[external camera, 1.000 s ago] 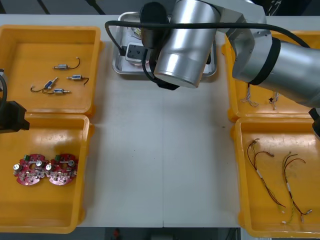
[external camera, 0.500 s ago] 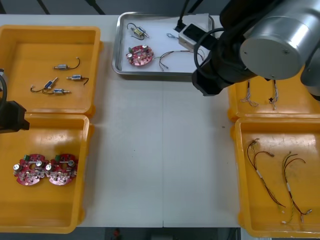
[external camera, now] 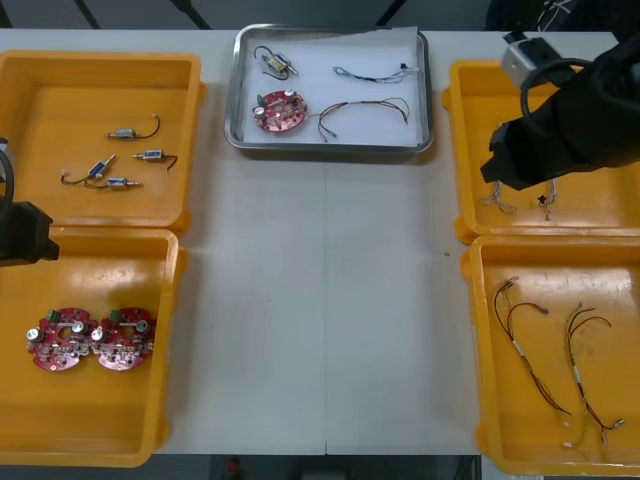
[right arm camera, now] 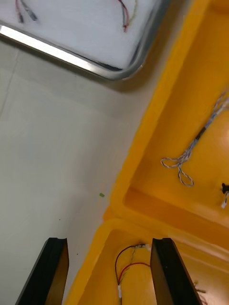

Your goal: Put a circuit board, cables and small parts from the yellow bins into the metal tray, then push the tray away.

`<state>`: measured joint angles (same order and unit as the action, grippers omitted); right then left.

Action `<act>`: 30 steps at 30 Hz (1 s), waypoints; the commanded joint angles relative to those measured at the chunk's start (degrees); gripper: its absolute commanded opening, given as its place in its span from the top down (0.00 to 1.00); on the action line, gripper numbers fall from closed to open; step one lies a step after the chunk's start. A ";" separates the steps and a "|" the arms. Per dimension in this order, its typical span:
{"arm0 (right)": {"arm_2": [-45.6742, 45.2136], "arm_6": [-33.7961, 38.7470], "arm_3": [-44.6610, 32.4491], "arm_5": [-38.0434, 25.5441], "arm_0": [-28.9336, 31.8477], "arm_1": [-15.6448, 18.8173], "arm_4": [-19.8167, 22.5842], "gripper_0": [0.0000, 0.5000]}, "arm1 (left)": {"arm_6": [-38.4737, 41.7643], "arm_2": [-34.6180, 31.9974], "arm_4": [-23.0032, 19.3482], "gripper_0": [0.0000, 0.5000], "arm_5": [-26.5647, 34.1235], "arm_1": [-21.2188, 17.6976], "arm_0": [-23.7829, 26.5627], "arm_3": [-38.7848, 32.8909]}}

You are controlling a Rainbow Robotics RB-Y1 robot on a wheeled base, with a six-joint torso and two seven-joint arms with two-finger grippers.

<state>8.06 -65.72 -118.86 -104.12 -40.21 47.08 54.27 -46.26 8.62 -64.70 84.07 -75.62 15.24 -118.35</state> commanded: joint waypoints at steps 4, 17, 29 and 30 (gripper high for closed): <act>-11.40 2.79 -1.81 -0.38 9.98 5.30 1.80 0.00 | -1.20 -1.68 0.54 0.00 -0.49 -2.51 -0.73 -1.00; -18.87 3.06 -1.46 0.23 22.81 7.15 1.63 0.00 | -1.20 -1.68 0.54 0.00 -0.49 -2.51 -0.73 -1.00; -18.87 2.97 -1.46 3.05 29.05 7.23 0.48 0.00 | -1.20 -1.68 0.54 0.00 -0.49 -2.51 -0.73 -1.00; -18.87 2.97 -1.46 3.05 29.40 7.23 0.40 0.00 | -1.20 -1.68 0.54 0.00 -0.49 -2.51 -0.73 -1.00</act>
<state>-8.96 -64.61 -118.98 -101.51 -12.13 51.92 54.94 -46.26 8.62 -64.69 84.07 -75.62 15.24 -118.37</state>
